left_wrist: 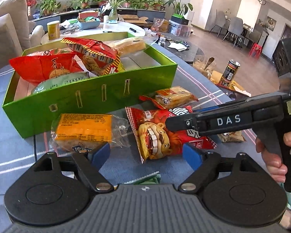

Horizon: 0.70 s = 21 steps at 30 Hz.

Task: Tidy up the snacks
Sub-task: 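Close the right gripper on the red snack bag and lift it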

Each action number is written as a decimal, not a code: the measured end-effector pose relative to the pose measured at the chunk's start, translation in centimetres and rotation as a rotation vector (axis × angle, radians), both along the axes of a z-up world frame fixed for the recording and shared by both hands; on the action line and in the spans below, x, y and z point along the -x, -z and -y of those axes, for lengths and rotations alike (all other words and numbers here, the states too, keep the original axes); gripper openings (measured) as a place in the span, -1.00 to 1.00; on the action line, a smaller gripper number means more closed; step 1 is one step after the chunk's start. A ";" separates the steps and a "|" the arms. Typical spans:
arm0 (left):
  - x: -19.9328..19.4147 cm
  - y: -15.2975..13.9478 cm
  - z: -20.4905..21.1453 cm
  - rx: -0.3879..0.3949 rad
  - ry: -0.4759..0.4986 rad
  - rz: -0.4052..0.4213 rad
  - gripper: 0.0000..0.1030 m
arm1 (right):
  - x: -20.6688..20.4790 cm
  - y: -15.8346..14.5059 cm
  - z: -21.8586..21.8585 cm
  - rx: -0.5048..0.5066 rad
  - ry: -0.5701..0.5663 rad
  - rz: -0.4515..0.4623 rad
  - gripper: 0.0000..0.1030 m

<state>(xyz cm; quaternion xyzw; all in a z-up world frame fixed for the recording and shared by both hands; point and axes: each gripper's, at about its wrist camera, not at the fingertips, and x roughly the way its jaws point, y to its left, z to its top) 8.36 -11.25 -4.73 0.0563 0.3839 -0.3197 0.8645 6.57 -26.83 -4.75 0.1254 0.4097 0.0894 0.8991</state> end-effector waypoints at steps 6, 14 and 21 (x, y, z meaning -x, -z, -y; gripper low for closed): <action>-0.6 0.4 0.8 -0.016 -0.005 -0.016 0.57 | -0.3 -0.1 0.3 -0.024 -0.005 0.002 0.79; -1.2 0.8 1.1 -0.015 -0.013 -0.038 0.56 | -0.9 -0.3 0.8 -0.049 0.010 0.005 0.79; -1.5 1.2 1.4 -0.009 -0.001 -0.062 0.57 | -0.9 0.0 0.4 -0.076 -0.020 -0.025 0.79</action>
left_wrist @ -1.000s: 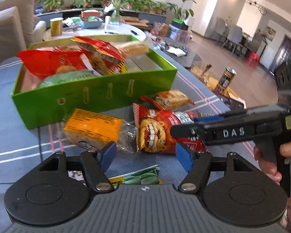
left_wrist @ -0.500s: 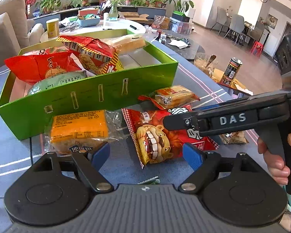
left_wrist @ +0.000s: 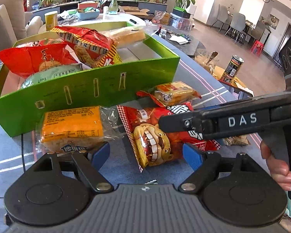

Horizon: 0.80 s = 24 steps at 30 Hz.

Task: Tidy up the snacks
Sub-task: 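Close the right gripper on the red snack bag and lift it, then carry the red snack bag over the box with the right gripper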

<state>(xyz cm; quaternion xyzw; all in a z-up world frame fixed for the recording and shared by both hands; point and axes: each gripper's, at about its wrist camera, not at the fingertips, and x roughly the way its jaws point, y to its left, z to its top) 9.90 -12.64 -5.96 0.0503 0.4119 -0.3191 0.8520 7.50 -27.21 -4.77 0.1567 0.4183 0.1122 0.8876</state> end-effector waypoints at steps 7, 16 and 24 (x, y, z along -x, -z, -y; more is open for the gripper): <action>-0.2 0.5 0.3 -0.002 0.013 -0.015 0.57 | 0.0 0.4 -1.0 0.050 -0.026 0.008 0.79; 1.1 -0.4 1.5 0.008 0.073 0.009 0.21 | 0.4 0.1 -1.4 0.044 -0.036 0.017 0.79; 2.6 -3.2 0.3 0.068 0.053 0.079 0.21 | 1.7 -2.5 -2.0 0.048 -0.034 0.098 0.79</action>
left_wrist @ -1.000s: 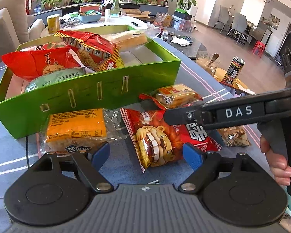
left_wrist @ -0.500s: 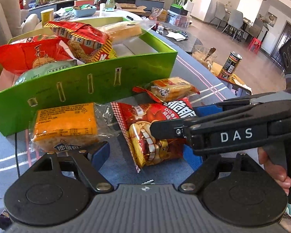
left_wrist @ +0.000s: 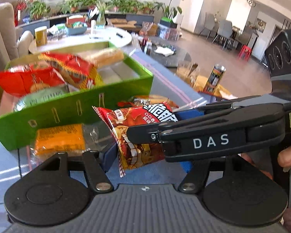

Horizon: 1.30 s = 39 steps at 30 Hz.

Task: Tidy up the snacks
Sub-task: 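Carry the red snack bag over the box with the right gripper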

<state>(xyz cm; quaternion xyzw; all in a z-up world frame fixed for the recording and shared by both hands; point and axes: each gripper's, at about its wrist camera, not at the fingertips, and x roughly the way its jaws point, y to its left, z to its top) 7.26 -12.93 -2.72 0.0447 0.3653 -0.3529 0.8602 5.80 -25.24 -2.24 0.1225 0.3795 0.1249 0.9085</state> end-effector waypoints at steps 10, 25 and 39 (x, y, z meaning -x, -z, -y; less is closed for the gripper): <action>0.7 -2.9 -1.3 0.048 -0.033 0.085 0.20 | 0.0 -3.2 -0.9 0.002 -0.026 0.095 0.79; -1.5 -5.7 -2.0 0.077 -0.086 0.162 0.20 | -2.5 -5.7 -1.4 0.001 -0.047 0.191 0.79; -6.6 -8.6 -0.6 0.047 -0.110 0.231 0.21 | -7.3 -7.8 -0.1 -0.060 -0.047 0.230 0.79</action>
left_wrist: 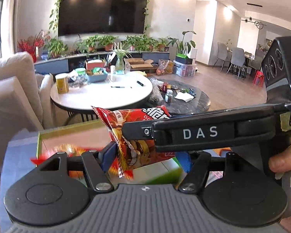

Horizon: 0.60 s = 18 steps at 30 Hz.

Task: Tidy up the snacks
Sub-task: 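Carry the red snack bag over the box with the right gripper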

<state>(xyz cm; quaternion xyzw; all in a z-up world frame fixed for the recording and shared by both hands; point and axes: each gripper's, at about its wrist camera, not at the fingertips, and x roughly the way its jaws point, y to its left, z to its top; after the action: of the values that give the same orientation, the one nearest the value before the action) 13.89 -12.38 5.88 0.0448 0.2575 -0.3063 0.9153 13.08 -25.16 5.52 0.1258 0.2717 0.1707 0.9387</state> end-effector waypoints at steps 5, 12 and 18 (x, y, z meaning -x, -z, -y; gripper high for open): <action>-2.4 -1.1 0.5 -0.004 -0.019 0.021 0.22 | -1.9 -1.0 0.2 -0.006 0.001 0.034 0.79; -5.1 -0.3 1.1 -0.023 -0.031 0.002 0.22 | -4.0 0.0 0.9 -0.022 0.003 0.012 0.79; -6.8 1.1 0.5 -0.037 -0.061 -0.045 0.23 | -5.9 1.4 0.3 -0.025 -0.012 -0.035 0.79</action>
<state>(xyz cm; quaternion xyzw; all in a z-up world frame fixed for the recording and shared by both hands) 20.72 -12.92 4.75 0.0470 0.2847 -0.2746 0.9172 18.96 -25.48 4.12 0.1388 0.2869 0.1776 0.9311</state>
